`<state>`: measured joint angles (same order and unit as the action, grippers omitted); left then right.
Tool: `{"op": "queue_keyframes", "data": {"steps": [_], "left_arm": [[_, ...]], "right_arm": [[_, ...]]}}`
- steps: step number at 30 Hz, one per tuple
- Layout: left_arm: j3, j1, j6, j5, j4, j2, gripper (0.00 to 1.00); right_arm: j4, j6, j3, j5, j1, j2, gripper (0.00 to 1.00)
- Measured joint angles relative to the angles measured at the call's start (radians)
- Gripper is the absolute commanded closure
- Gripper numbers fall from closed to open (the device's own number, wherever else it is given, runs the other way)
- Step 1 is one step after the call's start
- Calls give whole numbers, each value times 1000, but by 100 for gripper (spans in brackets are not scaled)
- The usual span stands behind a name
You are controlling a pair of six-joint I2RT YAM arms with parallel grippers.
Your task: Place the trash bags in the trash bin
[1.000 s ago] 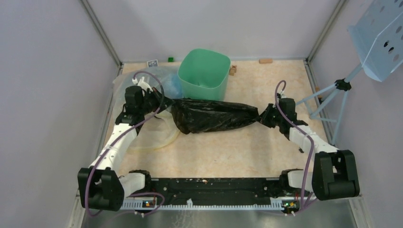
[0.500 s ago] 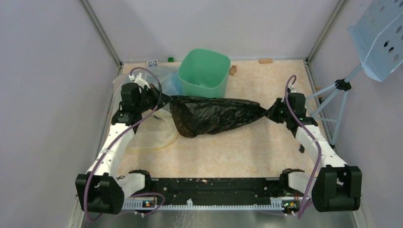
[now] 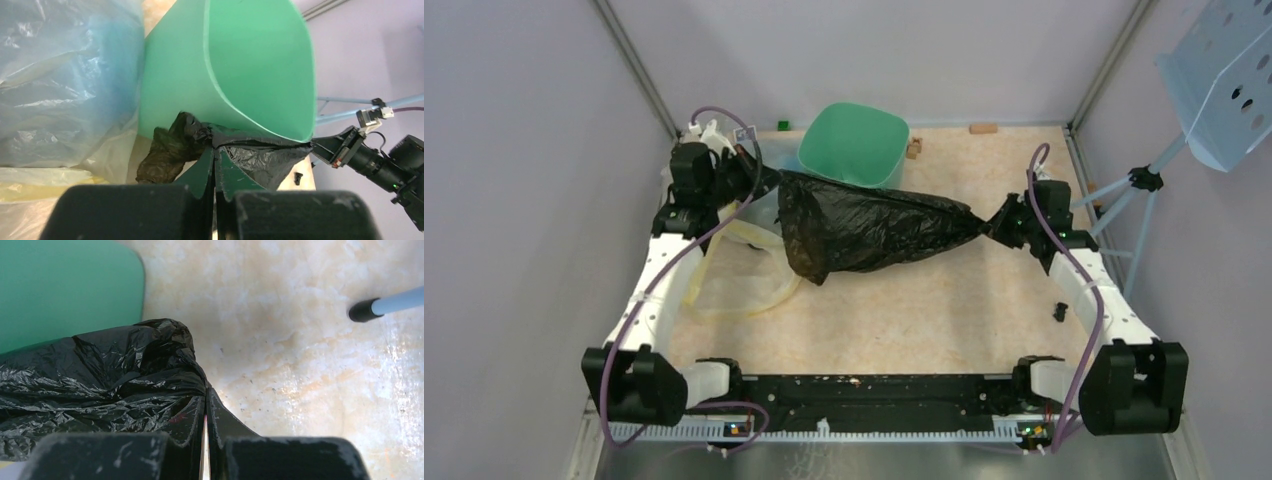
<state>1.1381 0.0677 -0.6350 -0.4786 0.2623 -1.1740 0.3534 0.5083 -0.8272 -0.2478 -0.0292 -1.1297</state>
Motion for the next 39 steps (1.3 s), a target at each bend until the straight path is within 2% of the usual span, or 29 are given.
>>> {"op": "queue_keyframes", "data": {"steps": [2, 3, 7, 9, 11, 15, 18, 24, 31, 39], "left_arm": [[-21, 0, -3, -3, -29, -61, 97], [-29, 0, -6, -3, -34, -82, 88], [-52, -1, -16, -34, -54, -164, 40], [-52, -1, -7, -65, -69, -177, 24], [-51, -1, 3, -104, -68, -172, 17], [-63, -1, 46, -154, -49, -126, 8], [-129, -1, 85, -174, -11, -21, 1], [-261, -1, 150, -124, 134, 212, 1], [-362, -1, 170, -11, 234, 333, 1], [-538, 15, 150, -163, 233, 447, 1]], "right_arm": [[14, -1, 0, 8, 0, -39, 100], [16, -1, 1, 13, 0, -49, 100], [9, 0, 1, 19, 0, -82, 100], [5, 0, 1, 16, 0, -100, 100], [0, 1, 2, 13, 0, -114, 100], [-23, 6, 3, 8, 0, -115, 100], [-41, 10, 13, 3, 0, -117, 100], [-58, 13, 22, -9, 0, -138, 100], [-71, 21, 22, -6, 0, -156, 100], [-69, 40, 22, 1, 0, -156, 100]]}}
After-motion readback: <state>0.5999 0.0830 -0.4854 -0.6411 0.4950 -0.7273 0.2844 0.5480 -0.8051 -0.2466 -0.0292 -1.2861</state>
